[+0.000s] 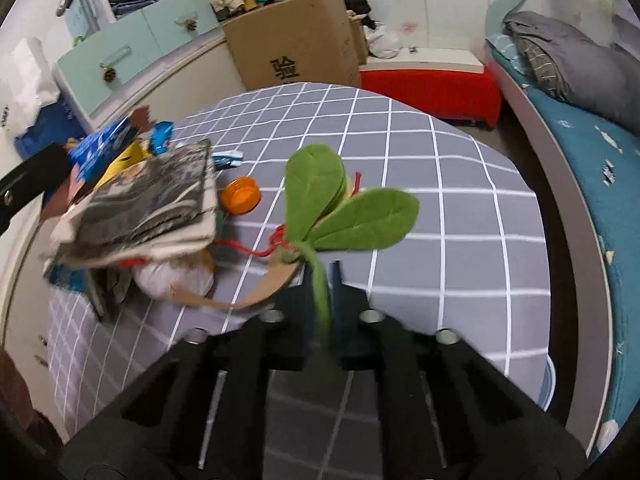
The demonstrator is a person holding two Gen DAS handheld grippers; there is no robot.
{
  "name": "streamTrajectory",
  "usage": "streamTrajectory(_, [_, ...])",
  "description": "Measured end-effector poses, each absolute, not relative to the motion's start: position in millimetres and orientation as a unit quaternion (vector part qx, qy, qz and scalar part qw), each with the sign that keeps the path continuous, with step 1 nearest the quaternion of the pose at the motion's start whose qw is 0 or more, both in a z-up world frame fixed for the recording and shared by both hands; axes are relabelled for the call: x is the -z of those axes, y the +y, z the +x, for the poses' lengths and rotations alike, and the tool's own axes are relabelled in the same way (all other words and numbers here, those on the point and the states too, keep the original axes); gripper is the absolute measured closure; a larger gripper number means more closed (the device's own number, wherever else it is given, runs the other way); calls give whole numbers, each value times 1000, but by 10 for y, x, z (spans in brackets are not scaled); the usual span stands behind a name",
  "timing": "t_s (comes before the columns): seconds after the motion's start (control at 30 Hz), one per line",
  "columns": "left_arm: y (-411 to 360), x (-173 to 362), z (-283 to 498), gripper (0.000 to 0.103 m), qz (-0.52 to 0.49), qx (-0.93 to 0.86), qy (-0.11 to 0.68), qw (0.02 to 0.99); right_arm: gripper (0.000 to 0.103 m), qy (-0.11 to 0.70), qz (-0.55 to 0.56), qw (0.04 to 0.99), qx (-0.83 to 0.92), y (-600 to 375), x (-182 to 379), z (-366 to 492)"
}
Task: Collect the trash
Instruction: 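Grasp the green felt leaf with the right gripper while the left grasps the blue wrapper, then carry both items to the blue bucket and open both grippers over it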
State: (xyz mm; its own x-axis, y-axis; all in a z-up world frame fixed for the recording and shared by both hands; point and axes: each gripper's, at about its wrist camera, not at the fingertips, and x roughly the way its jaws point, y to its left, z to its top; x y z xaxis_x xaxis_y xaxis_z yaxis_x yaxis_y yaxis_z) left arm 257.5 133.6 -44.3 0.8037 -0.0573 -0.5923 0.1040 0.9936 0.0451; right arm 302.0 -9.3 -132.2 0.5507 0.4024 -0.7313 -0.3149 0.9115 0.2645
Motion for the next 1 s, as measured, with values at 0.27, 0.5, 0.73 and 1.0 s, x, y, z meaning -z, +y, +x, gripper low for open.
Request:
streamTrajectory(0.27, [863, 286, 2235, 102, 52, 80, 287, 953, 98, 358, 105, 902, -217, -700, 952, 2396])
streamTrajectory(0.5, [128, 361, 2043, 102, 54, 147, 298, 942, 98, 320, 168, 913, -190, -1514, 810, 1859])
streamTrajectory(0.73, [-908, 817, 1987, 102, 83, 224, 345, 908, 98, 336, 210, 912, -103, -2418, 1160, 1555])
streamTrajectory(1.0, [-1879, 1637, 2203, 102, 105, 276, 419, 859, 98, 405, 281, 870, -29, -3239, 2189, 1670])
